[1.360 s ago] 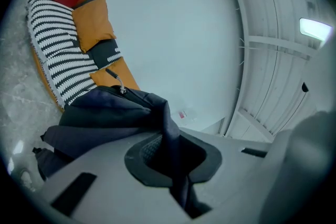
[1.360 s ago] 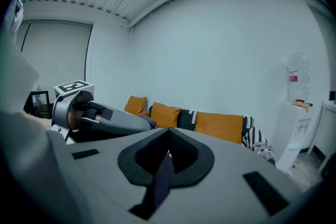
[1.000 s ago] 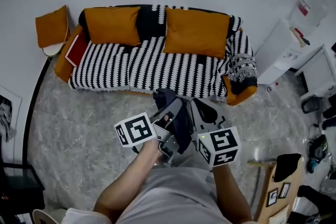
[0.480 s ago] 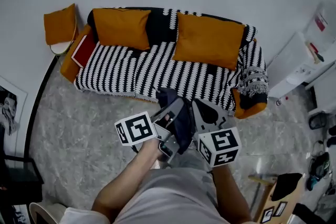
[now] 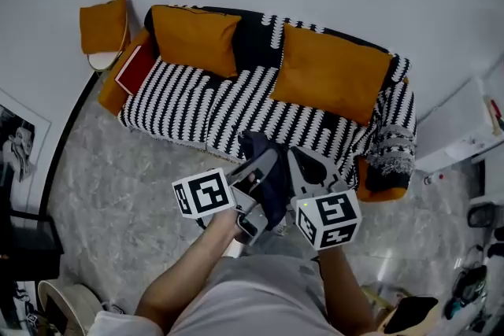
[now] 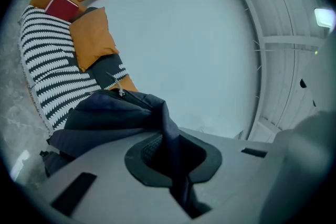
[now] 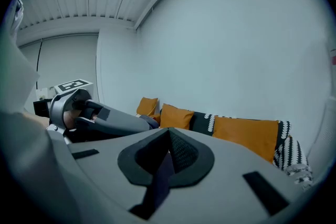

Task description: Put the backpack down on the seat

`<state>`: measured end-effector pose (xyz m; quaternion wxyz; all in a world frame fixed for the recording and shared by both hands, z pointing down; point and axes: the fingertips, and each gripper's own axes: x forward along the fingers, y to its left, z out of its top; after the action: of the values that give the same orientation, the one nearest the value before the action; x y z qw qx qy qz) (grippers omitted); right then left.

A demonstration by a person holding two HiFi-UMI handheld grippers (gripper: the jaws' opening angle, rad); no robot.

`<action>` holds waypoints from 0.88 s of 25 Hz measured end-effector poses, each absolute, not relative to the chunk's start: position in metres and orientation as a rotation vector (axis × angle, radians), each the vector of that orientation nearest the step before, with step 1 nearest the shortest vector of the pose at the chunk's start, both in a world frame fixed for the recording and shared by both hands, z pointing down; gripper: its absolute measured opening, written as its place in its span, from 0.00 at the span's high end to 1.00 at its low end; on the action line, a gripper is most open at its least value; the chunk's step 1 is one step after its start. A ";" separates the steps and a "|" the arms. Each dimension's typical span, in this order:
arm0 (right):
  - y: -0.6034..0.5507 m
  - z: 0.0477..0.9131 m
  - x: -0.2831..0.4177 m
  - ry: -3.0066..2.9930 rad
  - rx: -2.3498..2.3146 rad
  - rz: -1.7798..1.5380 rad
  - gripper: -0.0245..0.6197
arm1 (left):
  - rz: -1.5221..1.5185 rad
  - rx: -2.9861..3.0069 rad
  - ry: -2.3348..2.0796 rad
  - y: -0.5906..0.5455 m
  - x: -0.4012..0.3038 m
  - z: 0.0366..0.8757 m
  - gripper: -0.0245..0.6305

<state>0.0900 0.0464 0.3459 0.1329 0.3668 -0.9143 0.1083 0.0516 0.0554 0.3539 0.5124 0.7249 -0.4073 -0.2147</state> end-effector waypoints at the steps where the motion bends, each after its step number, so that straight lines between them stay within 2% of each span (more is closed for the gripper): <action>1: 0.038 0.347 0.091 -2.659 1.050 0.318 0.96 | -0.517 1.739 -0.991 0.048 0.053 0.355 0.94; 22: -0.062 0.359 0.103 -2.739 0.862 0.337 0.96 | -0.592 1.627 -1.140 -0.048 0.058 0.373 0.94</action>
<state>0.1032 -0.0623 0.3594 0.1250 0.2957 -0.9400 0.1157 0.0579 -0.0475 0.3731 0.5092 0.6755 -0.4732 -0.2458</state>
